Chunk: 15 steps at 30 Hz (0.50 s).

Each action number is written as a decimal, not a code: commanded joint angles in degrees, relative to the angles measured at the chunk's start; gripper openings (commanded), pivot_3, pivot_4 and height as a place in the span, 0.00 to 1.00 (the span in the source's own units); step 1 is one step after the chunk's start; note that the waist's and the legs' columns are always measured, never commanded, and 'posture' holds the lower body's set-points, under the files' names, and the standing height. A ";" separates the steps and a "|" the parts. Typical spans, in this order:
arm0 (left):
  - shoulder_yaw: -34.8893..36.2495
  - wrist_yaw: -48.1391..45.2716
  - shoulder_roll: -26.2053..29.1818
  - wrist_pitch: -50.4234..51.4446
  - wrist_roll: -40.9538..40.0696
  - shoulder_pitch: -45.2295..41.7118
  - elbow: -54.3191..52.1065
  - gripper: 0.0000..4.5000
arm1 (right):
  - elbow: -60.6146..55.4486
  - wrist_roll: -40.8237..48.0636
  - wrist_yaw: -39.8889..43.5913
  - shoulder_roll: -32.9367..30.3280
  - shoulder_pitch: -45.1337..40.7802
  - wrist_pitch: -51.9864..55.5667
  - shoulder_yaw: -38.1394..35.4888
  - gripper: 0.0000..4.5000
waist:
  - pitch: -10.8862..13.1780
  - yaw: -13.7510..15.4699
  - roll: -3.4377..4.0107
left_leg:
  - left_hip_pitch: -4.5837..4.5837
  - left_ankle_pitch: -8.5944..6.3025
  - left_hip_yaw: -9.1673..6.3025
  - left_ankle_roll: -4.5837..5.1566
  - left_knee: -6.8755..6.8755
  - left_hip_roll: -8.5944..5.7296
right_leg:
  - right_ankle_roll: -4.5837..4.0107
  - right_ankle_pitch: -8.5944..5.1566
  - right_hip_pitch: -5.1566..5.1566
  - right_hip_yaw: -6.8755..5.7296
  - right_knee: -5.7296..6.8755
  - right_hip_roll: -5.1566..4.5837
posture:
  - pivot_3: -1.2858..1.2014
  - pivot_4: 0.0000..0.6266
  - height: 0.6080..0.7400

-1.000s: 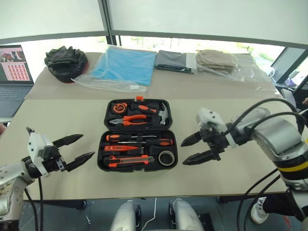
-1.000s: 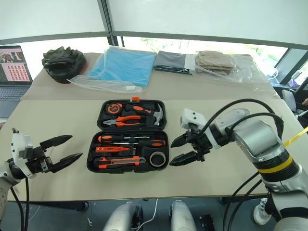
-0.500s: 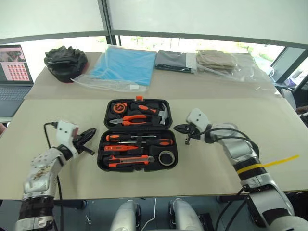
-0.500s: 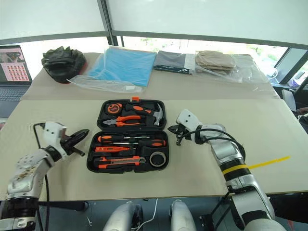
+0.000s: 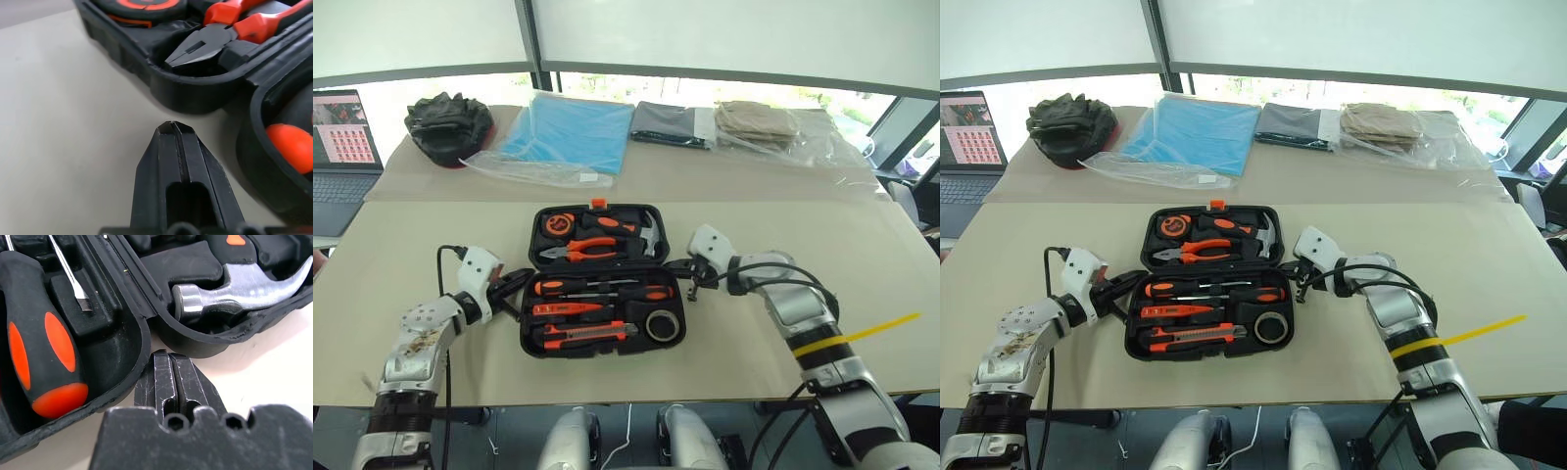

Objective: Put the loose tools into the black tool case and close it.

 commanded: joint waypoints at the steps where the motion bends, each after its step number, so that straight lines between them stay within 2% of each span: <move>1: -1.75 -2.14 -0.56 0.78 -1.72 2.36 -4.51 0.00 | -7.84 2.08 1.93 -0.55 2.50 3.29 0.64 0.00 | 0.00 0.02 0.00 | 0.00 0.00 0.00 0.00 0.00 0.00 | 0.00 0.00 0.00 0.00 -0.03 0.00 | 0.52 0.24 1.00; 10: 1.48 -1.86 -0.07 4.04 -4.36 7.05 -8.41 0.00 | -19.65 3.11 -0.52 -1.61 9.25 11.99 -0.93 0.00 | 0.00 -0.02 0.00 | 0.05 0.01 0.00 -0.01 0.02 0.02 | 0.00 -0.02 0.02 0.01 0.01 0.02 | 0.52 0.24 1.00; 15: 6.75 -1.04 2.28 7.31 -6.81 6.55 -6.42 0.00 | -20.35 4.22 -3.00 -3.02 9.64 14.43 -5.93 0.00 | 0.00 -0.06 -0.01 | 0.06 0.02 0.00 -0.03 0.02 0.03 | 0.00 -0.02 0.01 0.01 0.03 0.04 | 0.52 0.24 1.00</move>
